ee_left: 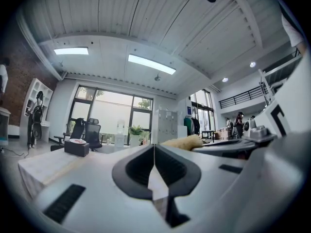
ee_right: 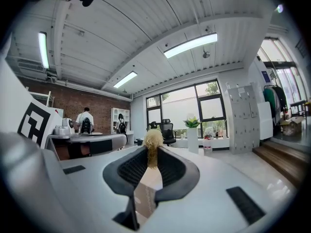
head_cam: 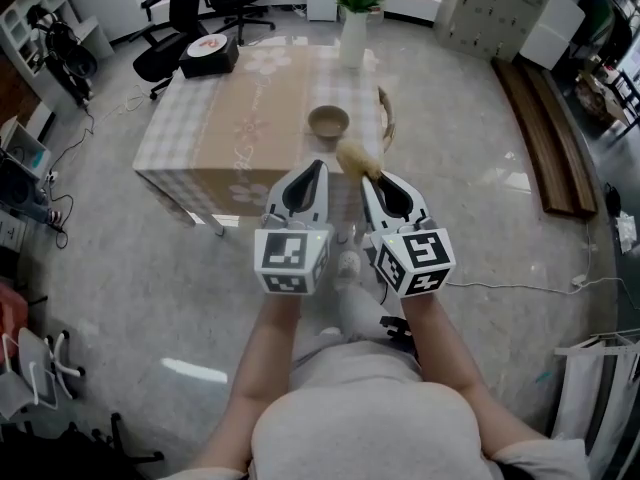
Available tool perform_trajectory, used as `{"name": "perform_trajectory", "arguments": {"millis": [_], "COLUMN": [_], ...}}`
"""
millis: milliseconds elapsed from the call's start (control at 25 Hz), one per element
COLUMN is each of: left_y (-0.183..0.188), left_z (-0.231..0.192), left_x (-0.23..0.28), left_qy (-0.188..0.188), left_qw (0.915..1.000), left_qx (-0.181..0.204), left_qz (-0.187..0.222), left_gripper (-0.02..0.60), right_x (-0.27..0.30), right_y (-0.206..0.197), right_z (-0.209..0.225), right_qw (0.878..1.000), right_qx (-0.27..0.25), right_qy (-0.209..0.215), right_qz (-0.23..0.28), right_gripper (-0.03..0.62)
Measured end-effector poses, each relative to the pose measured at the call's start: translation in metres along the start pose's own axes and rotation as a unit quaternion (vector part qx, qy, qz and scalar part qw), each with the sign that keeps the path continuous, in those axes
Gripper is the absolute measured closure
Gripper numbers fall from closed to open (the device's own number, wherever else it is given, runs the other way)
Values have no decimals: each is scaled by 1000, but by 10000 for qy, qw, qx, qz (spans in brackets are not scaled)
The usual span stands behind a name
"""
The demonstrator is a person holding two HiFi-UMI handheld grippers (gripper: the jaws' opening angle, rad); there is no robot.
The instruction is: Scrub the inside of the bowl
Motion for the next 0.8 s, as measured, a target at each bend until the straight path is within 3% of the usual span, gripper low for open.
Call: {"name": "perform_trajectory", "arguments": {"millis": [320, 800], "left_y": [-13, -54], "left_z": [-16, -39], "left_x": [45, 130], "left_qy": [100, 33], "left_qw": [9999, 9986], "left_qx": [98, 20], "left_qz": [-94, -525], "left_gripper": [569, 568], "right_x": [41, 121], "right_y": [-10, -33], "right_z": [30, 100], "right_qw": [9996, 9991], "right_qx": [196, 239], "right_qy": [162, 301], "right_qz": [92, -201], "right_gripper": [534, 534]}}
Point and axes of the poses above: the fingertips, and each gripper's own axes: x forward along the fingers, z to its right, y out of its top, the point moved 9 cm from there along -x, backward along the fingers, and after that the axes turned 13 degrees about z, right-handed, at the moved point
